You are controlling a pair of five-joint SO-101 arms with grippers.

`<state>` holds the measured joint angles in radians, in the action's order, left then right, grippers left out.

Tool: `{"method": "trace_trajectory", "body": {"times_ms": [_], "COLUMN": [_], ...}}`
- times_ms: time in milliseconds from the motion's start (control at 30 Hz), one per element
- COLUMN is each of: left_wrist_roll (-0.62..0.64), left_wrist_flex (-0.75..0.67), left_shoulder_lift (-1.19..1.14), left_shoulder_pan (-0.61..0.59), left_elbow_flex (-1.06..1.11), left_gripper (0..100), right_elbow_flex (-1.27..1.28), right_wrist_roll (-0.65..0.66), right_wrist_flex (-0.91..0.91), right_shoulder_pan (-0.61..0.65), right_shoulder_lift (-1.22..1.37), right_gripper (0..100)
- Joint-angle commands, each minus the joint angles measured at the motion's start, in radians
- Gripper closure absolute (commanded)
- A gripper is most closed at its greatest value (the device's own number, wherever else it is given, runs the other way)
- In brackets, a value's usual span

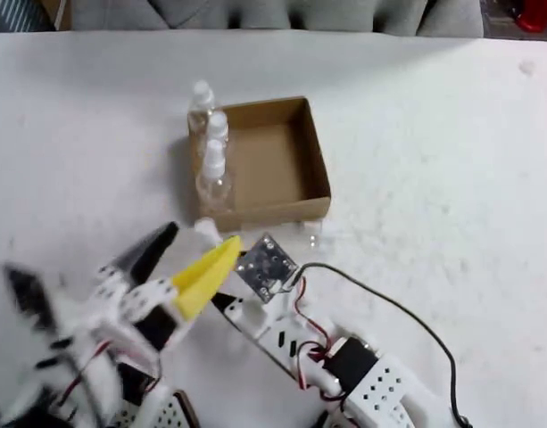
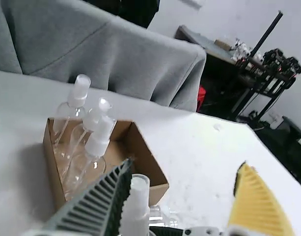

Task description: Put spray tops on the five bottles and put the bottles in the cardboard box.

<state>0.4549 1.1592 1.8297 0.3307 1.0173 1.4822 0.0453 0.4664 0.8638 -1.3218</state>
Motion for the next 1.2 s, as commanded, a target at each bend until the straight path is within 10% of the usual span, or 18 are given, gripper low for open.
{"method": "trace_trajectory", "body": {"times_ms": [0, 400, 600, 700, 1167], "left_wrist_roll": [0.006, 0.014, 0.008, 0.008, -0.083], "left_wrist_flex": [0.071, 0.074, 0.066, 0.072, 0.066], "left_shoulder_lift": [0.001, -0.001, -0.001, -0.001, 0.002], "left_shoulder_pan": [-0.041, -0.173, -0.173, -0.157, 0.467], "left_elbow_flex": [-0.241, -0.103, -0.089, -0.106, -0.158], "left_gripper": [70, 71, 97, 95, 98], "right_elbow_flex": [-0.035, -0.066, -0.068, -0.083, -0.537], "right_wrist_roll": [0.011, 0.005, 0.011, 0.011, -0.184], "right_wrist_flex": [-0.013, -0.019, -0.038, -0.101, -0.139], "right_shoulder_pan": [-0.036, -0.157, -0.266, -0.294, -0.298], "right_shoulder_lift": [-0.004, -0.24, -0.438, -0.44, 0.035], "right_gripper": [98.1, 98.1, 98.1, 98.1, 98.1]}}
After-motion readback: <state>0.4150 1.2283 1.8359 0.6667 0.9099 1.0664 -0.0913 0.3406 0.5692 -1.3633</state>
